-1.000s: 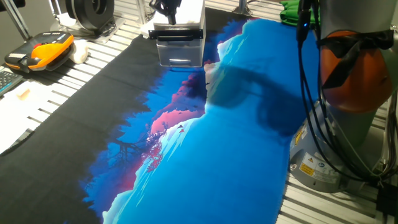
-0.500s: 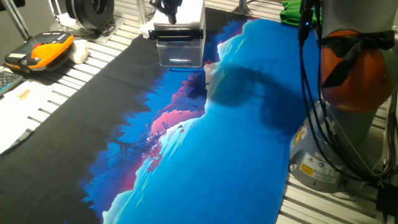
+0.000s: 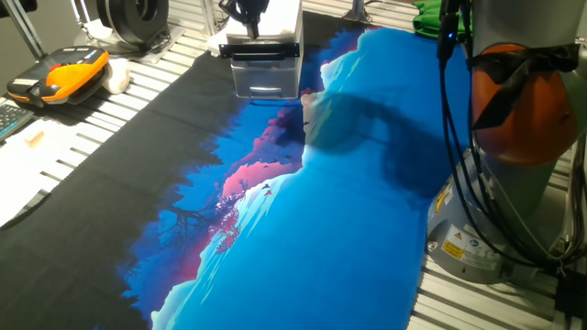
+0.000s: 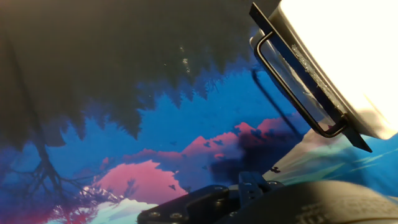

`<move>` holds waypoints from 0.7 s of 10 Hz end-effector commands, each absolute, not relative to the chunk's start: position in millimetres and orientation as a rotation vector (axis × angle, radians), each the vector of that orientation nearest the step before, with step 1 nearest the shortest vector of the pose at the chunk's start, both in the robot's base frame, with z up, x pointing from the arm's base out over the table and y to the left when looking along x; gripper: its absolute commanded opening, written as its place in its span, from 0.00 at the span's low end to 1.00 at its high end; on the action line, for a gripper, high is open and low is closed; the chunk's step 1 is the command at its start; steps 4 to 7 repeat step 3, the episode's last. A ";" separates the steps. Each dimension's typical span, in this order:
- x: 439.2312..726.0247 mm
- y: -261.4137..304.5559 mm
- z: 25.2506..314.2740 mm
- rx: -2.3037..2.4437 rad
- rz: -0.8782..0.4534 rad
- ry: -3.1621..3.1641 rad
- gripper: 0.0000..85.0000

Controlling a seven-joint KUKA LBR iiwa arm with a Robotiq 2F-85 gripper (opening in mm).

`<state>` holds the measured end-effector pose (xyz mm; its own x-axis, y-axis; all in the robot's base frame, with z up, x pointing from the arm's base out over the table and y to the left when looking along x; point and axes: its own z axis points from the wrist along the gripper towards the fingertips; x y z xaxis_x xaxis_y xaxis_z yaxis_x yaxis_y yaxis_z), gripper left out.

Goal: Use the gripper to push and close the drawer

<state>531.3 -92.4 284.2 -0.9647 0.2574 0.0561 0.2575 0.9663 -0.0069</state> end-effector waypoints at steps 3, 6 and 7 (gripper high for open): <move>531.1 -93.0 283.7 -0.381 0.029 -3.051 0.00; 531.1 -93.0 283.7 -0.381 0.029 -3.051 0.00; 531.1 -93.0 283.7 -0.381 0.029 -3.051 0.00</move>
